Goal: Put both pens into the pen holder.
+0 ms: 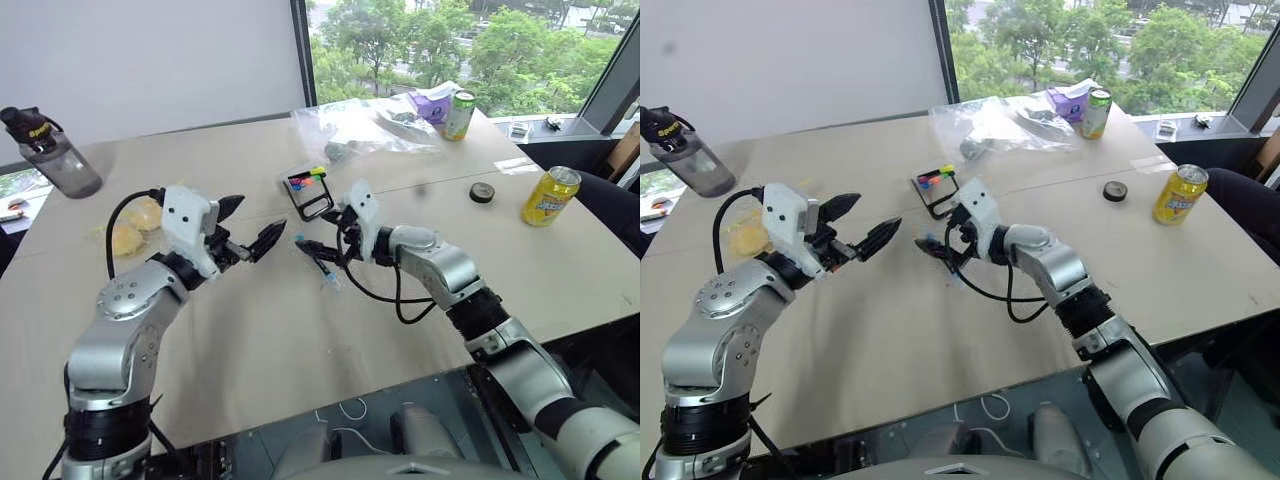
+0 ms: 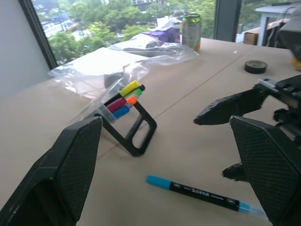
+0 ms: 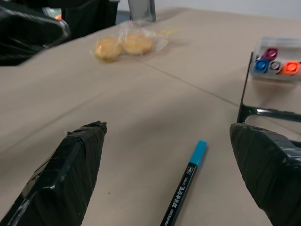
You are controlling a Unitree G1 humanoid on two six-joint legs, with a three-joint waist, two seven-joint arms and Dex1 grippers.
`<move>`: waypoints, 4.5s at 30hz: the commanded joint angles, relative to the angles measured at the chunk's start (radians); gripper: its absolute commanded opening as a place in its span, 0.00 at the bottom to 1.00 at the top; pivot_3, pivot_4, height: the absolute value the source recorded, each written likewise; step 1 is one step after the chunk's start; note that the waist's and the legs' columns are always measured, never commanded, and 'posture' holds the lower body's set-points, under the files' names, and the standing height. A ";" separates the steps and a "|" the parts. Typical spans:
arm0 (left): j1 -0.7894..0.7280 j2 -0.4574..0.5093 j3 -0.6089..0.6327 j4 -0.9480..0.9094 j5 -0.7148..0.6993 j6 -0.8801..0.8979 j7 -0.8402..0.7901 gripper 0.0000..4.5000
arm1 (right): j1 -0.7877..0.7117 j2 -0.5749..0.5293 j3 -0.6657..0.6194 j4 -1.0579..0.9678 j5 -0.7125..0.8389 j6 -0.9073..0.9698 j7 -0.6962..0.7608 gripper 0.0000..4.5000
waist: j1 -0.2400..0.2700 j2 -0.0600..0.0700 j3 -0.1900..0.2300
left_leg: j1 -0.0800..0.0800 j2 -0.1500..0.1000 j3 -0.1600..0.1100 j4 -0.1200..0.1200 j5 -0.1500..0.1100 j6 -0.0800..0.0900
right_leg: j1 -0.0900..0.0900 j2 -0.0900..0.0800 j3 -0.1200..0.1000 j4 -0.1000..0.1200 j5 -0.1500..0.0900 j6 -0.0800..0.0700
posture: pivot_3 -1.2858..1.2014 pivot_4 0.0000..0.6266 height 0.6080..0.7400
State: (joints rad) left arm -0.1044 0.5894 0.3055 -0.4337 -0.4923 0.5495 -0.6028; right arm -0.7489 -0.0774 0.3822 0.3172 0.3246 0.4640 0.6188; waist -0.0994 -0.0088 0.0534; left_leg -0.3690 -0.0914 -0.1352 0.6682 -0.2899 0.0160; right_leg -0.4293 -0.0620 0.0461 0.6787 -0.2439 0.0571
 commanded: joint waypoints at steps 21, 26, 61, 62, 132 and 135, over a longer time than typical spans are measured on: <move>0.281 0.079 0.080 -0.028 -0.067 -0.049 -0.168 1.00 | 0.023 0.003 0.073 -0.027 -0.255 0.273 -0.054 0.07 | 0.013 -0.001 -0.006 | 0.007 -0.001 0.000 -0.001 0.000 0.000 | 0.007 0.000 -0.001 -0.002 0.000 0.000 | 0.52 0.00 1.00; 0.255 0.032 0.054 -0.009 -0.074 -0.049 -0.127 1.00 | 0.061 0.000 0.013 -0.089 -0.229 0.219 -0.050 0.00 | 0.017 -0.001 -0.006 | 0.007 -0.001 0.000 -0.001 0.000 0.000 | 0.007 0.000 -0.001 -0.002 0.000 0.000 | 0.52 0.00 1.00; -0.098 -0.252 -0.119 0.062 -0.400 0.094 0.032 0.00 | 0.481 -0.200 -0.167 -0.644 0.003 0.011 0.056 0.60 | 0.081 -0.005 -0.010 | 0.012 0.001 -0.002 0.001 -0.001 0.001 | 0.016 0.005 -0.002 -0.007 0.000 0.000 | 0.52 0.00 1.00; -0.115 -0.249 -0.136 0.062 -0.359 0.066 0.031 0.00 | 0.497 -0.217 -0.195 -0.643 0.012 0.008 0.055 0.72 | 0.085 -0.006 -0.010 | 0.012 0.001 -0.002 0.001 -0.001 0.001 | 0.016 0.005 -0.002 -0.007 0.000 0.000 | 0.52 0.00 1.00; 0.145 0.030 -0.264 0.072 0.021 -0.284 -0.042 0.99 | 0.771 -0.488 -0.550 -0.603 0.171 -0.212 0.191 0.72 | 0.075 0.003 0.085 | 0.007 0.008 0.001 -0.001 -0.007 0.011 | 0.016 0.004 -0.002 -0.018 0.005 0.001 | 0.52 0.24 1.00; 0.295 0.029 -0.239 0.019 0.061 -0.272 -0.013 0.99 | 0.762 -0.497 -0.511 -0.499 0.116 -0.293 0.256 0.72 | 0.099 0.006 0.087 | 0.008 0.007 0.001 -0.001 -0.007 0.012 | 0.018 0.003 -0.003 -0.019 0.005 0.001 | 0.52 0.24 1.00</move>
State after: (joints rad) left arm 0.1663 0.6196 0.0354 -0.3597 -0.4443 0.2831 -0.6330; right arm 0.0213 -0.5655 -0.1328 -0.2003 0.4586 0.2276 0.8371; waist 0.0001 -0.0024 0.1403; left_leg -0.3613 -0.0845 -0.1354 0.6677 -0.2971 0.0275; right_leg -0.4115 -0.0592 0.0417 0.6600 -0.2391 0.0582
